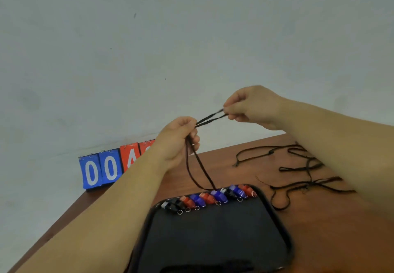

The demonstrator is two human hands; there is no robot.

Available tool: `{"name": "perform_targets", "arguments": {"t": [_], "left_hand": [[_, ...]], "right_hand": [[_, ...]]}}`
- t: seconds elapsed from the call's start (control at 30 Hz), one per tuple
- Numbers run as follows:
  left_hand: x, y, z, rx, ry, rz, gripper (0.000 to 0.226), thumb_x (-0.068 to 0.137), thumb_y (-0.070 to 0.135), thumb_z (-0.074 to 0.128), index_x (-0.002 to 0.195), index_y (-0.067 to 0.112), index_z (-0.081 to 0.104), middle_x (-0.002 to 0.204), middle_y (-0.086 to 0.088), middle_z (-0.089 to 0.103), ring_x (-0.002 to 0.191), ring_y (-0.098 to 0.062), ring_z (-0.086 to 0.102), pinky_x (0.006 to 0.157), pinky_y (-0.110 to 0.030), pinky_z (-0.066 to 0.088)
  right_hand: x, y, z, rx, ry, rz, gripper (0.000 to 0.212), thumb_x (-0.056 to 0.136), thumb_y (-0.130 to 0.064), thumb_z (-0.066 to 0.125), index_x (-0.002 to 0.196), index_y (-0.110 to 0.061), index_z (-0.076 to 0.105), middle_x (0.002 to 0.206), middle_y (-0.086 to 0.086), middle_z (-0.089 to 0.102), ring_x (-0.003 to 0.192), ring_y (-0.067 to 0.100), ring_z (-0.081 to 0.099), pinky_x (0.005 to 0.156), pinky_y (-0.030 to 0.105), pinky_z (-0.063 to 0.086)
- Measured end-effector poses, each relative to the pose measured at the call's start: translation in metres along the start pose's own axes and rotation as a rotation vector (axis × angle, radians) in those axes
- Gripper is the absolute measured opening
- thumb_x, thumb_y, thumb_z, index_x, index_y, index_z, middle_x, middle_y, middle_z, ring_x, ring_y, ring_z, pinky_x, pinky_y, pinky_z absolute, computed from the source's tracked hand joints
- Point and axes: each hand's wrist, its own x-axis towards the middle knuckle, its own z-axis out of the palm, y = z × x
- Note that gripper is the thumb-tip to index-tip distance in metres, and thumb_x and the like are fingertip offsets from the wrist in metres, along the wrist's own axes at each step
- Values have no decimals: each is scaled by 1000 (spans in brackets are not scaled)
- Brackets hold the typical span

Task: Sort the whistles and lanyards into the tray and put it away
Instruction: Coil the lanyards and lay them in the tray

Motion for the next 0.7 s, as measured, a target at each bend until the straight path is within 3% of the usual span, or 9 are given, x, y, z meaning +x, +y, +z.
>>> {"name": "perform_targets", "arguments": {"t": [0.2,0.3,0.4,0.53,0.7], "left_hand": [[-19,26,2,-174,46,4,6,105,18,56,102,17,62,68,2,54,58,-10,55,64,-28,45],[-24,36,3,-295,71,20,7,104,18,57,100,17,62,68,3,54,56,-10,50,60,-25,42],[-25,44,0,-410,103,41,7,102,20,60,96,18,62,69,4,54,53,-8,47,53,-23,41],[-25,53,-3,-525,158,68,10,102,22,60,93,19,60,67,6,53,50,-6,45,49,-21,41],[-27,59,-2,-627,177,70,9,103,24,58,95,20,60,64,9,53,48,-4,40,48,-18,37]], "right_hand": [[-25,46,11,-41,-179,151,13,89,-18,78,100,-11,78,77,1,74,67,7,65,71,25,54],[-36,57,26,-20,-249,206,13,91,-25,76,96,-13,76,68,-4,70,61,6,60,64,22,50],[-44,66,44,120,-330,242,10,94,-24,73,87,-17,72,86,-1,76,80,8,67,75,25,51],[-50,74,63,362,-389,299,12,94,-22,72,100,-13,68,116,1,77,115,17,68,98,31,52],[-47,79,80,475,-331,272,14,83,-28,80,77,-21,69,125,2,72,124,18,62,107,36,48]]}}
